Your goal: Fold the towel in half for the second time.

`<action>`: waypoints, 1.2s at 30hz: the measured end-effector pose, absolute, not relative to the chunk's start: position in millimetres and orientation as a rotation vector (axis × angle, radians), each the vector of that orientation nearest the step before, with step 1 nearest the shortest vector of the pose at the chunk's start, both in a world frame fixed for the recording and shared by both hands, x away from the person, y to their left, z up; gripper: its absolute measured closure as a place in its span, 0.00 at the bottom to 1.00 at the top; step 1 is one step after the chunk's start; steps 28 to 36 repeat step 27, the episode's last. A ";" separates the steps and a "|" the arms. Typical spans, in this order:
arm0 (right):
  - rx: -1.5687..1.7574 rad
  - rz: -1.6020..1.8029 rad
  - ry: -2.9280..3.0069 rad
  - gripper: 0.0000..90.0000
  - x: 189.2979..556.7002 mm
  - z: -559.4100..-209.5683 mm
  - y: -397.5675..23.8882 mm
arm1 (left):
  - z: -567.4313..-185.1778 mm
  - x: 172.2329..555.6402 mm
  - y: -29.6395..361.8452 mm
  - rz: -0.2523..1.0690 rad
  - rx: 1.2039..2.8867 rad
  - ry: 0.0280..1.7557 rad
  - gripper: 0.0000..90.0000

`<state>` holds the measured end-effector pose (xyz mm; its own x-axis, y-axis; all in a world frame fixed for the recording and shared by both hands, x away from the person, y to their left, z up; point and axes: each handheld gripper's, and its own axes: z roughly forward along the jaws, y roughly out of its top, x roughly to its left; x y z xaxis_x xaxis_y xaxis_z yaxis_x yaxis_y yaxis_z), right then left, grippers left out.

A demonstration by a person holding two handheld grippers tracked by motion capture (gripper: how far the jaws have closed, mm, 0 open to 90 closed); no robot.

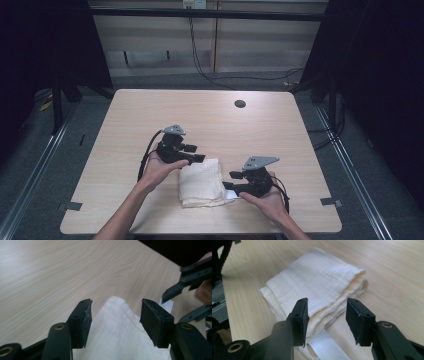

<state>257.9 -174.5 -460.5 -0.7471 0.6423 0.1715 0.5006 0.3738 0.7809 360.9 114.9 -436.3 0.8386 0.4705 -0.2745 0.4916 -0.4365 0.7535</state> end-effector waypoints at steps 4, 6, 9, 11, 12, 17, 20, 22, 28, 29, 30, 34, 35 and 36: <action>1.064 1.327 2.417 0.57 261.1 -451.8 -187.0 | -436.1 352.1 132.6 0.015 2.091 0.733 0.41; 1.091 1.317 2.398 0.54 263.4 -448.3 -193.7 | -436.9 346.8 141.7 0.029 2.097 0.736 0.41; 1.112 1.314 2.395 0.50 265.6 -444.3 -202.6 | -438.3 337.3 158.1 0.027 2.065 0.739 0.40; 1.130 1.347 2.366 0.48 265.0 -439.3 -210.3 | -438.9 325.9 169.9 0.100 2.034 0.771 0.40; 1.130 1.347 2.366 0.48 265.0 -439.3 -210.3 | -438.9 325.9 169.9 0.100 2.034 0.771 0.40; 1.159 1.365 2.314 0.45 259.0 -433.0 -229.4 | -439.6 300.8 201.5 0.090 2.024 0.772 0.41; 1.173 1.364 2.295 0.44 251.6 -437.1 -239.7 | -448.5 288.3 219.6 0.098 2.032 0.796 0.42; 1.176 1.364 2.291 0.44 249.7 -439.2 -242.2 | -453.5 284.3 226.9 0.093 2.031 0.813 0.42; 1.230 1.371 2.235 0.42 240.9 -455.3 -256.5 | -461.0 272.8 240.5 0.139 1.991 0.848 0.43; 1.230 1.371 2.235 0.42 240.9 -455.3 -256.5 | -461.0 272.8 240.5 0.139 1.991 0.848 0.43; 1.230 1.371 2.235 0.42 240.9 -455.3 -256.5 | -461.0 272.8 240.5 0.139 1.991 0.848 0.43; 1.230 1.371 2.235 0.42 240.9 -455.3 -256.5 | -461.0 272.8 240.5 0.139 1.991 0.848 0.43; 1.230 1.371 2.235 0.42 240.9 -455.3 -256.5 | -461.0 272.8 240.5 0.139 1.991 0.848 0.43; 1.230 1.371 2.235 0.42 240.9 -455.3 -256.5 | -461.0 272.8 240.5 0.139 1.991 0.848 0.43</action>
